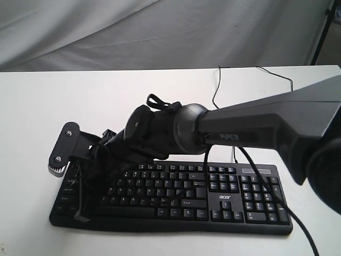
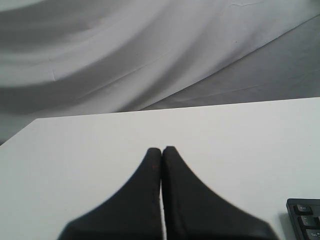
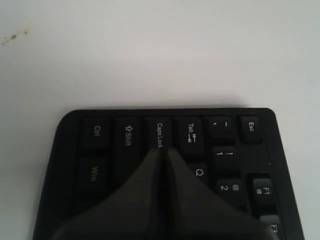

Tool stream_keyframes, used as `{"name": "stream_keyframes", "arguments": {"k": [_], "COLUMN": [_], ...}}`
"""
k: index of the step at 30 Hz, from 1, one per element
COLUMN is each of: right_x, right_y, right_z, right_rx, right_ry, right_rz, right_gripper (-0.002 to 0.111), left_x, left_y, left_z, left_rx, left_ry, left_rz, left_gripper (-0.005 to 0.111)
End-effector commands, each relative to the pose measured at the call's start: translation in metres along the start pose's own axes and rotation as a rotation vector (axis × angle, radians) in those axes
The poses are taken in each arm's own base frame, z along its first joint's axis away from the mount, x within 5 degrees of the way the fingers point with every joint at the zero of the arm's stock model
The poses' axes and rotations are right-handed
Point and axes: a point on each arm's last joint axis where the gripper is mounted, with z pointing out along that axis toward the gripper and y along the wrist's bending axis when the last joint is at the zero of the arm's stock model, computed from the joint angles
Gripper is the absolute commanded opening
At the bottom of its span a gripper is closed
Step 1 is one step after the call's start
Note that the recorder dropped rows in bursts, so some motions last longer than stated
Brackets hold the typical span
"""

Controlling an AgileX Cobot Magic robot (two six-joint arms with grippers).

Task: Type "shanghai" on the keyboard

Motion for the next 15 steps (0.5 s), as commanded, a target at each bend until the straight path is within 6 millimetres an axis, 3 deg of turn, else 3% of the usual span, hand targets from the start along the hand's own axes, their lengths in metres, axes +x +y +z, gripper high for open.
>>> {"name": "stream_keyframes", "arguments": {"k": [1,15], "right_x": [-0.0014,-0.0008], "right_y": [0.002,0.0004], "right_z": [0.0017,0.0054], "right_rx": [-0.007,-0.002], "right_ry": [0.002,0.0], "right_rz": [-0.018,-0.012], "right_gripper": [0.0,0.0], "left_x": [0.0015,0.0015], "left_y": [-0.0004,-0.0004], "left_z": [0.0006,0.0006], "left_rx": [0.005,0.005], "left_ry": [0.004,0.004], "left_rz": [-0.003,-0.003], "left_gripper": [0.001,0.001]}}
